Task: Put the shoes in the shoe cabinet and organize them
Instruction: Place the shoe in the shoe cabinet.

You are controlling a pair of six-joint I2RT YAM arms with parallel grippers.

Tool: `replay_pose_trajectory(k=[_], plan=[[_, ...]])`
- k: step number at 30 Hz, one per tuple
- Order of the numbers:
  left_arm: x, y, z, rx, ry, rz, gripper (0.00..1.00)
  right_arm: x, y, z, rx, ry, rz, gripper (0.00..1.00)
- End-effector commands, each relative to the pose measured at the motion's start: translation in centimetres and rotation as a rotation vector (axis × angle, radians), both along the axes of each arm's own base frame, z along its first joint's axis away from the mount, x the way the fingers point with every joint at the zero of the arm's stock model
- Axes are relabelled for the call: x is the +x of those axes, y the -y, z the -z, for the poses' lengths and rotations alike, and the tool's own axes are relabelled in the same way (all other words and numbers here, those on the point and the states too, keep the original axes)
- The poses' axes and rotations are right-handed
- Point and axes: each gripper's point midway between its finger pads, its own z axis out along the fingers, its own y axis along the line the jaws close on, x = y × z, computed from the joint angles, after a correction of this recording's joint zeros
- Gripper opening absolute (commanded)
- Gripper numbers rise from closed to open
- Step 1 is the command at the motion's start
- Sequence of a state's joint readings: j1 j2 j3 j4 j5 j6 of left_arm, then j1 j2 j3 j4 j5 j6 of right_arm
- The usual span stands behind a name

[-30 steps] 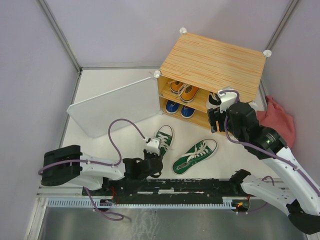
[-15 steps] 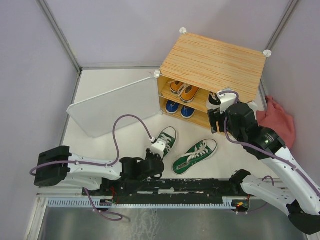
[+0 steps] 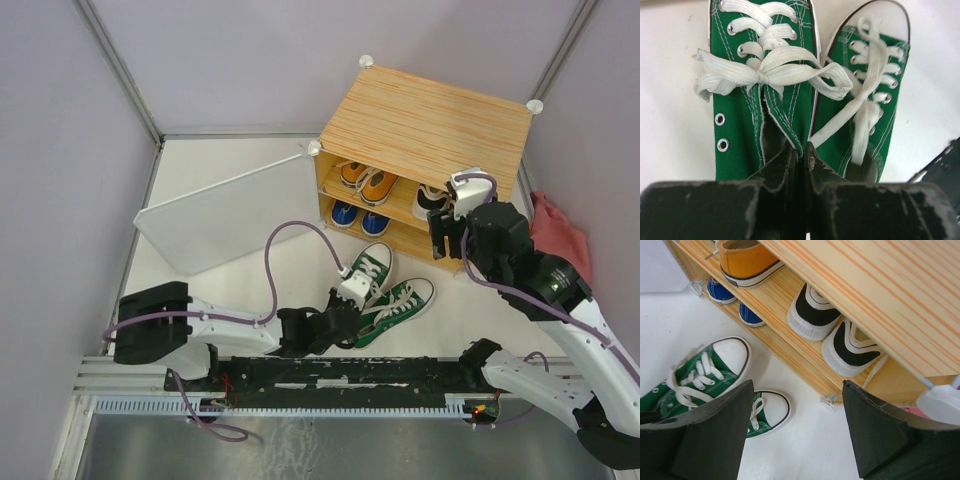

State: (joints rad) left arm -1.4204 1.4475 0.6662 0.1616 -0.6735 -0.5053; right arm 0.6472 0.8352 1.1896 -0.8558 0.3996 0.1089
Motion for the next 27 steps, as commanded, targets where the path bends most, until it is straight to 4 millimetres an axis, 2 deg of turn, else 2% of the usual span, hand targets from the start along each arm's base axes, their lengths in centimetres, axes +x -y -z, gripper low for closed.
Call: replay_pose_trajectory(k=[1,10,12,14,21,27], plan=[[2.0,6.1,-6.7,-0.211,0.092,0.041,0.03,-0.3,0.8,-3.7,0.037,0.082,0.020,0.79],[5.0,11.4,-8.6,-0.223,0.080,0.118,0.03,-1.4,2.1,-5.6,0.022,0.114,0.025,0.80],[6.0,12.7,-8.5,-0.219,0.068,0.133,0.03,-1.5,2.3,-5.8,0.020,0.119,0.026,0.80],[7.2,13.9,-7.6,-0.210,0.050,0.142,0.03,-1.7,2.5,-5.8,0.015,0.119,0.027,0.80],[9.6,17.1,-5.9,-0.214,0.018,0.170,0.03,-2.2,2.6,-5.7,0.026,0.121,0.019,0.80],[11.7,19.2,-7.6,-0.292,0.076,0.141,0.03,-2.4,3.0,-5.7,0.025,0.130,0.028,0.80]])
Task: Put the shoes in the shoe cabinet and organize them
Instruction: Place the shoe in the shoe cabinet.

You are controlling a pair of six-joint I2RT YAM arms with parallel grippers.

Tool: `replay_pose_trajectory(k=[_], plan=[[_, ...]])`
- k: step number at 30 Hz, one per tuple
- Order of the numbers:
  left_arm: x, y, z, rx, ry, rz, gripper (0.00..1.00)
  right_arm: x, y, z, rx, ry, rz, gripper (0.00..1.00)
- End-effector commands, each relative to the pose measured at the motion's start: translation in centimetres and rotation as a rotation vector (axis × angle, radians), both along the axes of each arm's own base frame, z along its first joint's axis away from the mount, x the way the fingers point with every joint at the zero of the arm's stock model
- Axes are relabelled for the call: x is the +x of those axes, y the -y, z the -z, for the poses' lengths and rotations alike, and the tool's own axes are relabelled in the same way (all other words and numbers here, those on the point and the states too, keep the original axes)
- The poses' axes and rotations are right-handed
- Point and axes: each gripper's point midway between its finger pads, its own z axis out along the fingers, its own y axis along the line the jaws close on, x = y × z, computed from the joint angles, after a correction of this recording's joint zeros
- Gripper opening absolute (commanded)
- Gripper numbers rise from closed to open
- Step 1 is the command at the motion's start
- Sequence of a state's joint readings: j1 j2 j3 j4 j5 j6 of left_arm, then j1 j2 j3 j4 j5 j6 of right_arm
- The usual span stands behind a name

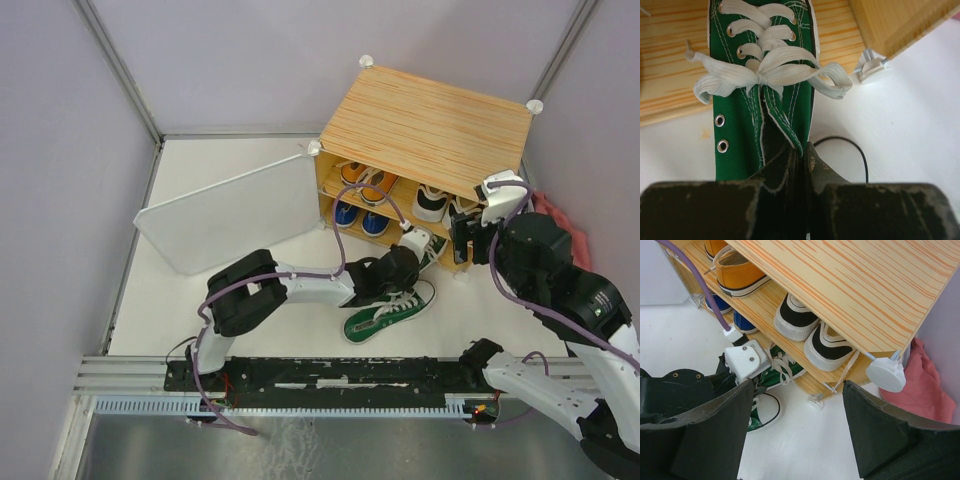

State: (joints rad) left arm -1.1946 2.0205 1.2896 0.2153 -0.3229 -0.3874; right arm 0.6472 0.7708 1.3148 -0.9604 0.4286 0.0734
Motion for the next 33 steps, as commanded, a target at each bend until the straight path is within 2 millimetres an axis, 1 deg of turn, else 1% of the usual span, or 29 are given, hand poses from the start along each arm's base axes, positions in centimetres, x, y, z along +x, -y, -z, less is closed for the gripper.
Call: replay_pose_trajectory(k=[1,2,8,9,10,13,17,22,24,25,28,30,32,33], plan=[[2.7,4.4,-8.8,-0.251,0.155,-0.005,0.03,-0.2,0.6,-1.4,0.015,0.048,0.016,0.80],[3.0,4.8,-9.2,-0.269,0.162,-0.008,0.03,-0.2,0.7,-1.4,0.014,0.049,0.020,0.80],[5.4,7.3,-9.6,-0.317,0.169,-0.018,0.03,-0.5,1.1,-1.1,0.001,0.037,0.030,0.80],[5.7,7.6,-9.0,-0.316,0.162,-0.020,0.03,-0.5,1.2,-0.9,-0.001,0.033,0.031,0.80],[6.0,7.8,-9.1,-0.328,0.157,-0.025,0.03,-0.6,1.3,-0.9,-0.001,0.034,0.035,0.80],[6.8,8.2,-8.5,-0.349,0.144,-0.039,0.03,-0.8,1.6,-0.8,-0.008,0.029,0.041,0.80],[7.7,8.7,-8.8,-0.379,0.153,-0.067,0.03,-1.2,2.0,-0.8,-0.012,0.030,0.048,0.80],[8.8,9.5,-9.6,-0.443,0.146,-0.108,0.03,-1.5,2.4,-0.8,-0.019,0.030,0.055,0.80],[9.0,10.2,-10.9,-0.485,0.143,-0.111,0.03,-1.6,2.6,-0.7,-0.028,0.026,0.061,0.80],[9.1,10.6,-10.1,-0.483,0.133,-0.109,0.03,-1.6,2.7,-0.6,-0.034,0.023,0.062,0.80],[9.1,11.5,-9.7,-0.499,0.109,-0.103,0.03,-1.8,3.0,-0.4,-0.038,0.021,0.068,0.80],[9.0,11.7,-9.2,-0.496,0.094,-0.097,0.11,-1.8,3.0,-0.3,-0.039,0.019,0.067,0.80],[8.8,11.6,-8.4,-0.476,0.077,-0.095,0.26,-1.8,3.0,-0.1,-0.042,0.016,0.068,0.81],[8.7,11.5,-7.9,-0.464,0.071,-0.095,0.36,-1.8,3.0,0.0,-0.042,0.014,0.067,0.81]])
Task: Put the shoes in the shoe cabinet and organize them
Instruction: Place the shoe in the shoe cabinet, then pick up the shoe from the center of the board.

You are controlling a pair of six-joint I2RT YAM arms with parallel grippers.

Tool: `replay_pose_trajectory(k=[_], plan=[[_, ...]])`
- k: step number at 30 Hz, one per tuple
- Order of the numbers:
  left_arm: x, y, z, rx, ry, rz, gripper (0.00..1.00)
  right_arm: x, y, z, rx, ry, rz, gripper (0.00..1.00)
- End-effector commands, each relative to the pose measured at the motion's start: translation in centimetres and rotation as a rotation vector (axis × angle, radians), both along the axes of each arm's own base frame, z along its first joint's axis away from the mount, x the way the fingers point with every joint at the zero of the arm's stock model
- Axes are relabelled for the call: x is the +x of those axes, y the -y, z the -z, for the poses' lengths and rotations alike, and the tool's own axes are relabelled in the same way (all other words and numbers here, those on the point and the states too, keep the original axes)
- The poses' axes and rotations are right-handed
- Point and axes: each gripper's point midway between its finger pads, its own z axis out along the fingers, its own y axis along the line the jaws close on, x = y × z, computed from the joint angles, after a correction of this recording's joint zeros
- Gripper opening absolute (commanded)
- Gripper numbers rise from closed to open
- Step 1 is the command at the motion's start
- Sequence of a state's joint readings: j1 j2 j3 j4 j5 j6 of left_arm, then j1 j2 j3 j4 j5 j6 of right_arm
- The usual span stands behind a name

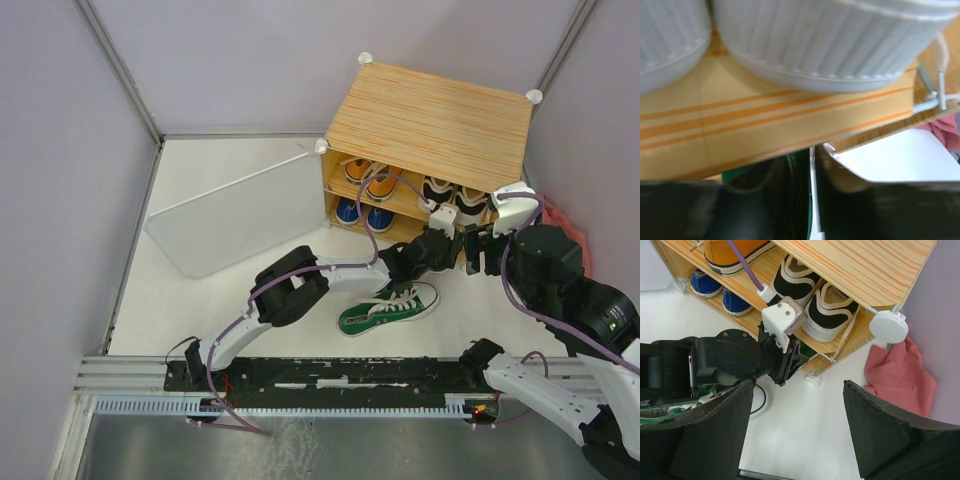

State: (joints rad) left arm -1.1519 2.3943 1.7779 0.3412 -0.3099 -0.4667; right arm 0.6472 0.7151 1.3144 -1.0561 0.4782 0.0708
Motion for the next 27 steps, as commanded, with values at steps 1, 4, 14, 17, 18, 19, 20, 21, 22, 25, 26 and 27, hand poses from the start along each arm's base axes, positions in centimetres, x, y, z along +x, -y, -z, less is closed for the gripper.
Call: replay_pose_trajectory(k=[1,4,14,17,18,19,20,21,22,25,26,27], plan=[[1.9,0.8,-5.5,-0.183,0.031,-0.036,0.46,0.0,0.6,-0.7,0.000,0.033,0.022,0.81],[1.3,-0.1,-4.7,-0.159,0.028,-0.022,0.71,0.1,0.3,-0.5,0.005,0.030,0.014,0.81],[-2.0,-5.9,-6.4,0.009,0.139,0.056,0.99,0.5,-0.2,-0.3,0.004,0.021,0.003,0.81],[-3.8,-9.3,-6.4,0.089,0.170,0.100,0.99,0.5,-0.3,-0.3,0.004,0.022,0.002,0.81],[-4.5,-10.4,-6.3,0.116,0.177,0.124,0.99,0.6,-0.4,-0.3,0.006,0.023,-0.002,0.81],[-5.4,-11.6,-6.3,0.140,0.181,0.153,1.00,0.6,-0.5,-0.3,0.011,0.023,-0.005,0.81],[-6.3,-12.8,-6.0,0.168,0.179,0.186,0.98,0.6,-0.6,-0.3,0.013,0.021,-0.010,0.81],[-7.4,-13.9,-5.9,0.179,0.172,0.221,0.97,0.6,-0.6,-0.2,0.014,0.020,-0.010,0.80],[-8.7,-15.0,-5.7,0.184,0.165,0.266,0.97,0.6,-0.7,0.0,0.013,0.016,-0.010,0.80],[-12.1,-18.5,-4.4,0.209,0.121,0.335,0.97,0.7,-0.7,0.5,0.006,0.010,-0.007,0.80],[-12.9,-19.7,-4.1,0.227,0.110,0.335,0.97,0.8,-0.7,0.6,0.005,0.008,-0.006,0.80],[-13.6,-21.0,-3.5,0.253,0.099,0.331,0.98,0.8,-0.7,0.7,0.003,0.004,-0.006,0.81]])
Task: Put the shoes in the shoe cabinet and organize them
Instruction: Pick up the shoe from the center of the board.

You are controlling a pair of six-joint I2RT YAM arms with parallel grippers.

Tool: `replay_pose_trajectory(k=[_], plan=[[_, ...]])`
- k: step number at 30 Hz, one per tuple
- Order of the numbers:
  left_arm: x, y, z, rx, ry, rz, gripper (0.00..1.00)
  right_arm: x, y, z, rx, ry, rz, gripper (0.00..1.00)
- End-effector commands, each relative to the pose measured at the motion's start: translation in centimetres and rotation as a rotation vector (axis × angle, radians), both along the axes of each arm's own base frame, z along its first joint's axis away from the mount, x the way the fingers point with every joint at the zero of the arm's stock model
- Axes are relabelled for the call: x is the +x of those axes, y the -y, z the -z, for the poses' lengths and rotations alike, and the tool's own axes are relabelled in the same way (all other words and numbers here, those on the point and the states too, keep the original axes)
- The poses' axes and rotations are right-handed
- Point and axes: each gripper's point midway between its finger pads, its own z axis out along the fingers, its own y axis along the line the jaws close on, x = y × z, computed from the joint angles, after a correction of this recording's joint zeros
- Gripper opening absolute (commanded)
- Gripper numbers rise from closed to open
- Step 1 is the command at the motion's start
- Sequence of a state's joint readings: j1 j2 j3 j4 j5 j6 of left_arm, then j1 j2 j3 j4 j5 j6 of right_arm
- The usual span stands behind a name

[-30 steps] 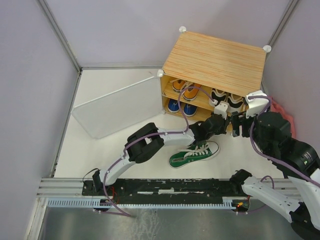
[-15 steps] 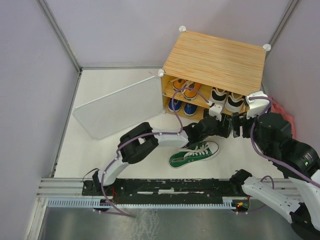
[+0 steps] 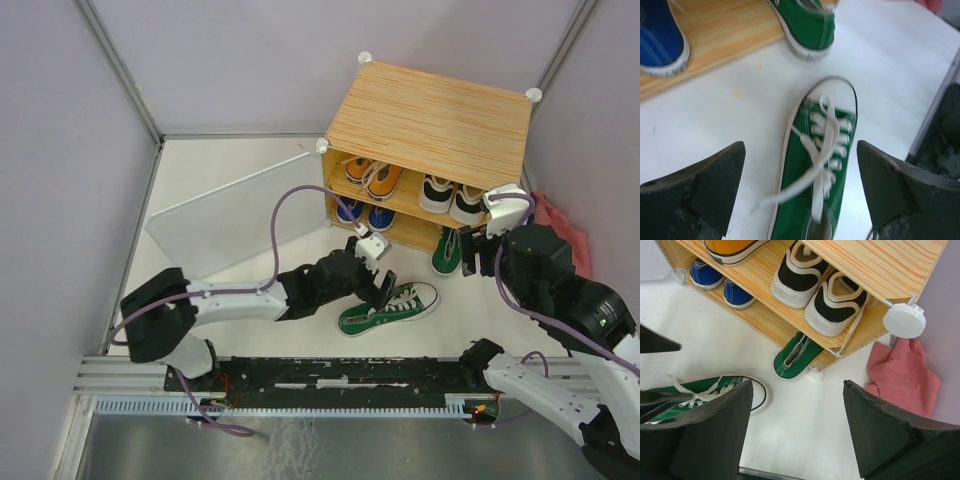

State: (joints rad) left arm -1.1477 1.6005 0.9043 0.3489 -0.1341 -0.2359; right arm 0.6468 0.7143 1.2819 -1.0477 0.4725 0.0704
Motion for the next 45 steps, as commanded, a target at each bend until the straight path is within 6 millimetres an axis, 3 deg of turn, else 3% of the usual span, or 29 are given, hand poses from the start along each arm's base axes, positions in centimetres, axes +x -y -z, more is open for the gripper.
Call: replay_pose_trajectory(k=[1,5,16,22,27,29,30,33,34,40,45], plan=[[-4.0,-4.7,1.7,0.107,-0.004,0.083,0.98,0.7,-0.5,-0.2,0.015,0.022,-0.001,0.81],[-5.4,-7.7,3.0,0.140,0.007,0.109,0.99,0.9,-0.7,0.2,0.015,0.017,0.000,0.80],[-8.3,-7.7,5.8,0.104,-0.002,0.234,1.00,0.9,-0.8,0.7,0.009,-0.003,0.006,0.80],[-8.6,-7.1,8.7,0.118,-0.056,0.225,0.96,1.2,-1.0,1.3,0.003,-0.016,0.004,0.80],[-8.6,-5.9,8.9,0.068,-0.077,0.221,0.82,1.2,-0.8,1.3,-0.007,-0.016,0.011,0.80],[-8.8,-5.8,9.3,0.073,-0.093,0.227,0.70,1.2,-0.7,1.3,-0.012,-0.015,0.015,0.80],[-8.9,-5.8,9.5,0.083,-0.101,0.232,0.59,1.2,-0.7,1.4,-0.013,-0.016,0.016,0.80],[-8.7,-5.8,9.2,0.079,-0.103,0.220,0.07,1.3,-0.8,1.5,-0.015,-0.019,0.016,0.80],[-8.5,-5.9,8.9,0.074,-0.101,0.207,0.03,1.4,-0.9,1.6,-0.014,-0.020,0.015,0.80],[-7.0,-6.7,8.2,0.067,-0.109,0.083,0.03,1.5,-1.1,1.7,-0.012,-0.021,0.009,0.80],[-4.6,-8.5,5.6,0.021,-0.089,-0.112,0.03,1.5,-0.9,1.7,-0.026,-0.019,0.012,0.80]])
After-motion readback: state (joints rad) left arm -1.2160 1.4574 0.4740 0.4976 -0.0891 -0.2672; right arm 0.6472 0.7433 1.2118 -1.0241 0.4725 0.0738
